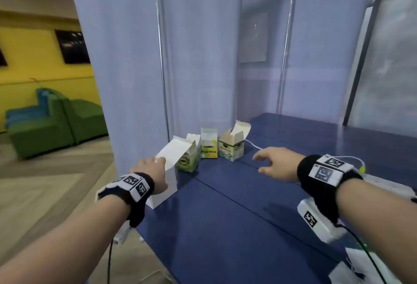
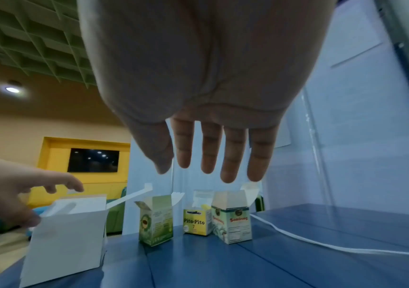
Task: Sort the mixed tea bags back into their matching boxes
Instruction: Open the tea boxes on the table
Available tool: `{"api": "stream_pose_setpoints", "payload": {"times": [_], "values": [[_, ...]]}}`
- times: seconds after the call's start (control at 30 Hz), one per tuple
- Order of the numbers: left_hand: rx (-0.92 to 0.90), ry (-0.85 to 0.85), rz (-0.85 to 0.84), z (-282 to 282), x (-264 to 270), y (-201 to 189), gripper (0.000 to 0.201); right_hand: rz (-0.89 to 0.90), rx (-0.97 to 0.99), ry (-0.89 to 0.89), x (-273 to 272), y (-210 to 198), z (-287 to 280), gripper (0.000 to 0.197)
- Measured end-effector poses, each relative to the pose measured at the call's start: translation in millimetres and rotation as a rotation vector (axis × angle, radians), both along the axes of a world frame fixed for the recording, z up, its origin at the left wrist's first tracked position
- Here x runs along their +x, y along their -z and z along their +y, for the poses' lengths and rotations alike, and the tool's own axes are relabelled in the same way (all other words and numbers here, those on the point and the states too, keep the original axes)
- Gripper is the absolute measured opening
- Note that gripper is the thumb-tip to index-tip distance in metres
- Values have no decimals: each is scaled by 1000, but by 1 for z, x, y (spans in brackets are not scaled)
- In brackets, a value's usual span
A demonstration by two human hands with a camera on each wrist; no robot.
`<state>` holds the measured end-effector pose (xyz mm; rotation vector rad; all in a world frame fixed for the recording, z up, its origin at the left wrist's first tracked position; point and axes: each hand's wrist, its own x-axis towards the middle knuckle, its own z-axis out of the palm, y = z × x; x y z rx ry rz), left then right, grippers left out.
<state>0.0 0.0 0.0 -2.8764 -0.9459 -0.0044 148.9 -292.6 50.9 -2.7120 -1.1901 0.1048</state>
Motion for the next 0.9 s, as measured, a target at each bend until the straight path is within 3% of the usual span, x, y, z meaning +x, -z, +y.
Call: {"api": "stream_pose_setpoints", "payload": {"times": [0.13, 0.27, 0.4, 0.6, 0.7, 0.9], "values": [[-43, -108, -7, 20, 19, 10, 73, 20, -10, -46, 30, 15, 46, 45], [-70, -153, -42, 37, 37, 11, 55, -2, -5, -11, 69, 31, 78, 46], [-272, -133, -166, 59, 39, 8, 48, -76, -69, 18, 98, 38, 106, 46], [-200, -221, -400, 83, 43, -17, 47, -135, -105, -15, 126, 47, 157, 50], [-195, -210, -480, 92, 54, -26, 57, -160, -163, -47, 135, 61, 189, 55], [-155, -92, -180, 94, 107, -22, 72, -176, -216, 77, 165, 85, 233, 76]]}}
